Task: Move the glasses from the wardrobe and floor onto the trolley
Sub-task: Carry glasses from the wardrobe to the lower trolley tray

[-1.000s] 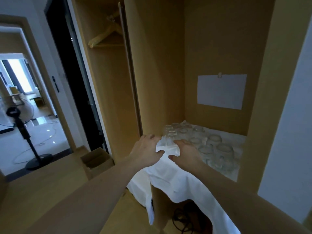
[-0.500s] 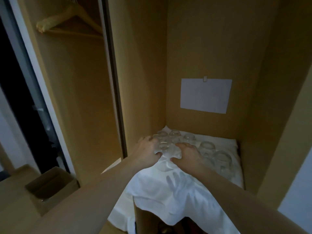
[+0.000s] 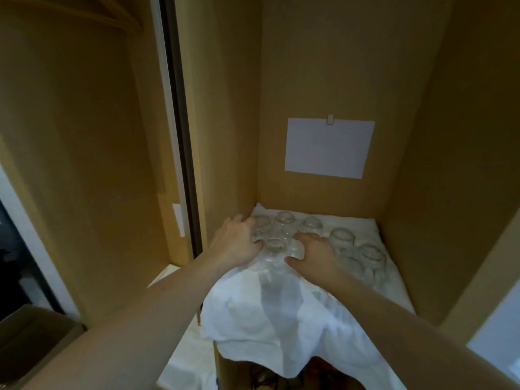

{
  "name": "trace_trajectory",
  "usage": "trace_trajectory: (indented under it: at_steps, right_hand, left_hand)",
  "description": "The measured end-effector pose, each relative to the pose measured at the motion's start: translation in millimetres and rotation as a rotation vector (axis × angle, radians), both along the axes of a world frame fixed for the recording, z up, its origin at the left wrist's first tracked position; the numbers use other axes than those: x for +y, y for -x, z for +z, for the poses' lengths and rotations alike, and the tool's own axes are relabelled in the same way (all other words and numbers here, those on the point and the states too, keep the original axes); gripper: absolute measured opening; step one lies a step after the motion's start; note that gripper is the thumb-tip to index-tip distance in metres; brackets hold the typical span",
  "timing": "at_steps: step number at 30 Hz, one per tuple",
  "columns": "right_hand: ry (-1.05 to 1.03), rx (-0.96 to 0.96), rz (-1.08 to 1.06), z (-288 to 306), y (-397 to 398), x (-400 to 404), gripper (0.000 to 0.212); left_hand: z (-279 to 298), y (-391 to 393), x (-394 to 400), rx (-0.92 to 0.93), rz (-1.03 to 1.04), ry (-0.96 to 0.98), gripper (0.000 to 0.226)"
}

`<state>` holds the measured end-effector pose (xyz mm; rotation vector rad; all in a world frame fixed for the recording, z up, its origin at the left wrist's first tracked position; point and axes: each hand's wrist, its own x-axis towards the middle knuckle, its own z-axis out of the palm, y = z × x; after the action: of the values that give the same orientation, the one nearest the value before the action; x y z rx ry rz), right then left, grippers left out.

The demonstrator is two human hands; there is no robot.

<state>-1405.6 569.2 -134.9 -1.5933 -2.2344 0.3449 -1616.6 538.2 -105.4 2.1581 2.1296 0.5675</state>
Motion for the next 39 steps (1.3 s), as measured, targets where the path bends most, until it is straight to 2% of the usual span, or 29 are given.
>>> trace_trajectory:
  at_steps: [6,17,22,28,34,39]
  right_hand:
    - [-0.006,-0.043,-0.033,12.0,3.0,39.4,0.068]
    - [0.04,0.047,0.029,11.5,26.1,156.1,0.067]
    - [0.084,-0.026,0.113,3.8,37.6,201.2,0.071]
    - [0.303,-0.197,0.266,-6.8,47.4,236.1,0.076]
    - [0.421,-0.273,0.329,-4.7,58.8,258.5,0.085]
    - [0.472,-0.286,0.334,-1.3,59.6,265.1,0.078]
  left_hand:
    - [7.5,3.7,37.0,-0.054,-0.034,0.035,0.05]
    - [-5.4,9.0,137.1,-0.024,-0.004,0.158,0.045]
    - [-20.4,12.8,184.5,-0.027,0.032,0.235,0.039]
    - [-46.6,10.2,232.3,0.026,0.11,0.342,0.057]
    - [-67.1,12.7,258.9,0.027,0.035,0.478,0.071]
    - [-76.6,14.4,271.5,0.002,0.081,0.581,0.072]
